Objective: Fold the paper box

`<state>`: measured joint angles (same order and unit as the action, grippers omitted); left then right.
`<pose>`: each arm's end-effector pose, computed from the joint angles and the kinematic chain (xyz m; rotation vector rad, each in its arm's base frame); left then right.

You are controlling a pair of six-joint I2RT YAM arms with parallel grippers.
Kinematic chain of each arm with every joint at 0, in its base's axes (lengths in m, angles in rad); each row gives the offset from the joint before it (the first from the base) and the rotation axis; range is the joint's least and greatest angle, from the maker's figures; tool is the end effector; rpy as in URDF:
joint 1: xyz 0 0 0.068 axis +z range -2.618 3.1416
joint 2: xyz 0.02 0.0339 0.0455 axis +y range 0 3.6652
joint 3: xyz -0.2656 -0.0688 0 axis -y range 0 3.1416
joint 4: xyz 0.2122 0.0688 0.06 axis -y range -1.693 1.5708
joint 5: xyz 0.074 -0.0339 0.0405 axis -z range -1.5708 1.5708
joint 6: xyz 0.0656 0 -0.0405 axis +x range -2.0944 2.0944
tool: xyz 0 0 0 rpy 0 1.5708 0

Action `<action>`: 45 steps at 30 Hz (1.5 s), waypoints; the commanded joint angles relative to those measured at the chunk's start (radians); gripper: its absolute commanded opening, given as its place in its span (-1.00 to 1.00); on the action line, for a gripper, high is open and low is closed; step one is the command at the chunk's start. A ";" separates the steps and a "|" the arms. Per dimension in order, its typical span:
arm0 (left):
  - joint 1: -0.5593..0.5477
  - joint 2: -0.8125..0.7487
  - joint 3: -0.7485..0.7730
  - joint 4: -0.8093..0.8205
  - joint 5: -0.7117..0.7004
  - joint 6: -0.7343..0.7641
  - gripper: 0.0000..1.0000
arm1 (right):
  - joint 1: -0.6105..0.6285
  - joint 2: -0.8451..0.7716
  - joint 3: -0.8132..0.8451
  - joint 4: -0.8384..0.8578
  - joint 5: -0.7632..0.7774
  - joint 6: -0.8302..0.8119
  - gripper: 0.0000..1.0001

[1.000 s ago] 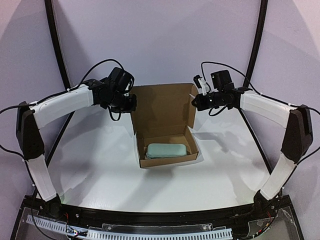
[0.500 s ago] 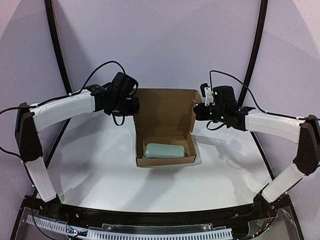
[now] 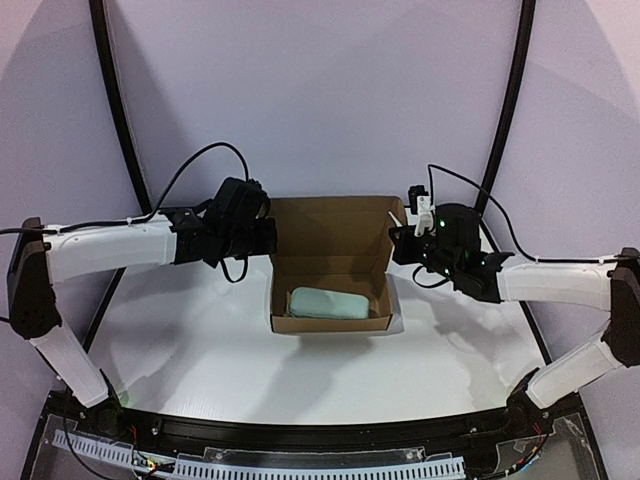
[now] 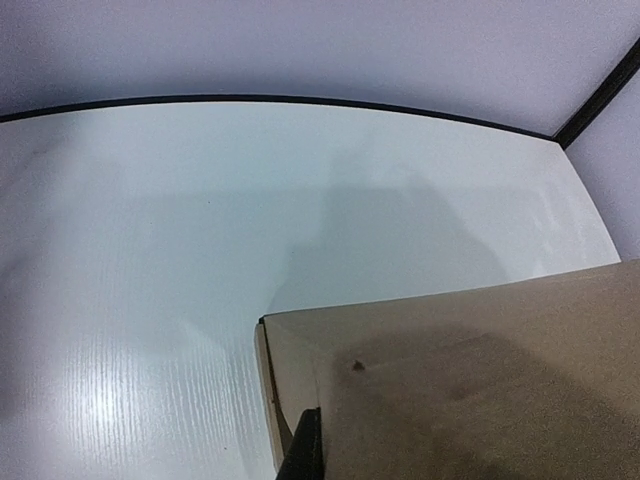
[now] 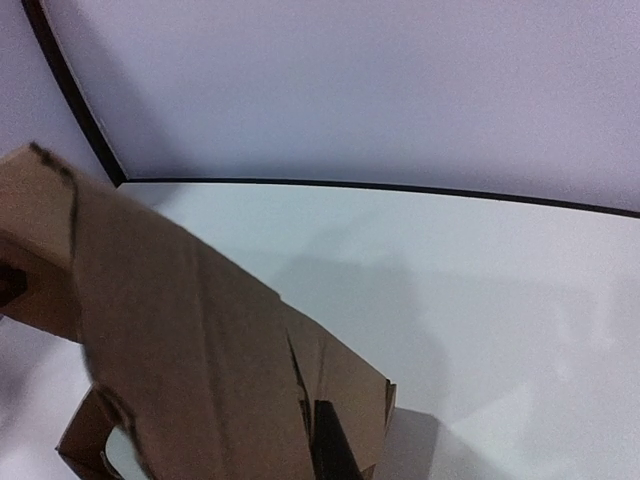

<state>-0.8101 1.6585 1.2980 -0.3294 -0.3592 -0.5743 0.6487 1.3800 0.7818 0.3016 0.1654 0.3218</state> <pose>0.2700 -0.2503 0.2732 0.0726 2.2316 -0.3583 0.2547 0.1795 0.2638 -0.1934 1.8856 0.5143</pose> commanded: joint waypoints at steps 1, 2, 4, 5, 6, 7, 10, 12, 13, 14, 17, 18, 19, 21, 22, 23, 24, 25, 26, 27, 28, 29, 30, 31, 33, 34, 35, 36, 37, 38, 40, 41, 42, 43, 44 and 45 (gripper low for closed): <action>-0.074 0.063 -0.178 -0.025 0.175 -0.036 -0.98 | 0.056 0.019 -0.130 0.025 -0.063 -0.040 -1.00; -0.074 0.063 -0.190 -0.012 0.169 -0.037 -0.98 | 0.060 0.020 -0.139 0.038 -0.063 -0.045 -1.00; -0.094 0.062 -0.238 0.044 0.150 -0.044 -0.99 | 0.079 0.027 -0.182 0.091 -0.044 -0.053 -1.00; -0.100 0.065 -0.250 0.058 0.146 -0.048 -0.99 | 0.082 0.030 -0.193 0.106 -0.036 -0.051 -1.00; -0.103 0.067 -0.275 0.090 0.144 -0.055 -0.99 | 0.088 0.036 -0.221 0.134 -0.034 -0.044 -1.00; -0.105 0.073 -0.299 0.119 0.146 -0.061 -0.98 | 0.097 0.044 -0.247 0.175 -0.033 -0.044 -1.00; -0.113 0.078 -0.340 0.154 0.140 -0.061 -0.99 | 0.129 0.083 -0.314 0.281 -0.026 -0.086 -1.00; -0.121 0.077 -0.360 0.156 0.136 -0.051 -0.98 | 0.136 0.102 -0.352 0.316 -0.020 -0.085 -1.00; -0.127 0.075 -0.370 0.148 0.133 -0.050 -0.98 | 0.138 0.109 -0.379 0.343 -0.015 -0.072 -1.00; -0.127 0.075 -0.374 0.142 0.131 -0.048 -0.98 | 0.139 0.111 -0.384 0.348 -0.014 -0.063 -1.00; -0.133 0.053 -0.385 0.101 0.115 -0.056 -0.98 | 0.142 0.085 -0.360 0.306 0.000 -0.031 -1.00; -0.134 0.049 -0.380 0.073 0.109 -0.056 -0.98 | 0.143 0.071 -0.319 0.250 -0.006 -0.036 -1.00; -0.134 0.046 -0.372 0.056 0.104 -0.054 -0.98 | 0.144 0.048 -0.288 0.197 -0.005 -0.041 -1.00; -0.135 0.038 -0.327 0.010 0.080 -0.049 -0.98 | 0.146 0.010 -0.149 0.015 -0.004 -0.044 -1.00; -0.135 0.036 -0.305 -0.011 0.078 -0.047 -0.98 | 0.146 0.006 -0.087 -0.077 -0.001 -0.035 -1.00; -0.135 0.033 -0.294 -0.018 0.076 -0.047 -0.98 | 0.146 0.013 -0.011 -0.176 0.004 -0.022 -1.00; -0.135 0.034 -0.283 -0.027 0.072 -0.049 -0.98 | 0.146 0.024 0.038 -0.293 0.014 -0.009 -1.00; -0.134 0.035 -0.271 -0.038 0.069 -0.050 -0.98 | 0.146 0.040 0.095 -0.373 0.020 0.012 -1.00; -0.134 0.039 -0.234 -0.075 0.069 -0.049 -0.98 | 0.146 0.100 0.235 -0.529 0.011 0.053 -1.00; -0.134 0.039 -0.222 -0.084 0.072 -0.049 -0.98 | 0.146 0.110 0.251 -0.550 0.007 0.059 -1.00; -0.134 0.045 -0.198 -0.101 0.079 -0.044 -0.98 | 0.146 0.156 0.315 -0.640 -0.004 0.085 -1.00; -0.135 0.051 -0.171 -0.126 0.081 -0.040 -0.99 | 0.145 0.206 0.370 -0.682 -0.015 0.115 -1.00; -0.134 0.057 -0.140 -0.157 0.082 -0.035 -0.98 | 0.146 0.234 0.395 -0.709 -0.017 0.134 -1.00; -0.135 0.060 -0.124 -0.171 0.085 -0.033 -0.98 | 0.146 0.256 0.413 -0.716 -0.021 0.151 -1.00; -0.134 0.069 -0.081 -0.232 0.092 -0.032 -0.98 | 0.144 0.287 0.425 -0.709 -0.053 0.193 -1.00; -0.134 0.071 -0.070 -0.242 0.095 -0.032 -0.98 | 0.144 0.293 0.420 -0.693 -0.067 0.198 -1.00; -0.134 0.073 -0.058 -0.249 0.100 -0.031 -0.98 | 0.145 0.296 0.411 -0.672 -0.080 0.201 -1.00; -0.134 0.071 -0.060 -0.253 0.105 -0.030 -0.98 | 0.145 0.295 0.396 -0.653 -0.077 0.209 -1.00; -0.135 0.071 -0.063 -0.252 0.108 -0.030 -0.98 | 0.145 0.292 0.380 -0.648 -0.074 0.211 -1.00; -0.134 0.066 -0.074 -0.249 0.112 -0.029 -0.98 | 0.146 0.277 0.345 -0.629 -0.056 0.217 -1.00; -0.134 0.064 -0.097 -0.238 0.114 -0.033 -0.98 | 0.146 0.240 0.271 -0.577 -0.060 0.235 -1.00; -0.134 0.061 -0.111 -0.230 0.118 -0.035 -0.98 | 0.146 0.209 0.207 -0.526 -0.080 0.245 -1.00; -0.134 0.060 -0.119 -0.226 0.121 -0.035 -0.99 | 0.146 0.199 0.181 -0.502 -0.090 0.242 -1.00; -0.134 0.058 -0.131 -0.219 0.125 -0.036 -0.99 | 0.146 0.179 0.133 -0.447 -0.108 0.217 -1.00; -0.134 0.057 -0.139 -0.211 0.126 -0.033 -0.98 | 0.147 0.170 0.114 -0.438 -0.103 0.210 -1.00; -0.135 0.055 -0.153 -0.206 0.126 -0.032 -0.98 | 0.148 0.154 0.076 -0.420 -0.095 0.191 -1.00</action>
<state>-0.9009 1.6356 1.2373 -0.3573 -0.5083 -0.6395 0.7357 1.5043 1.0119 0.0002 0.3492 0.5220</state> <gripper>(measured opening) 0.027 0.018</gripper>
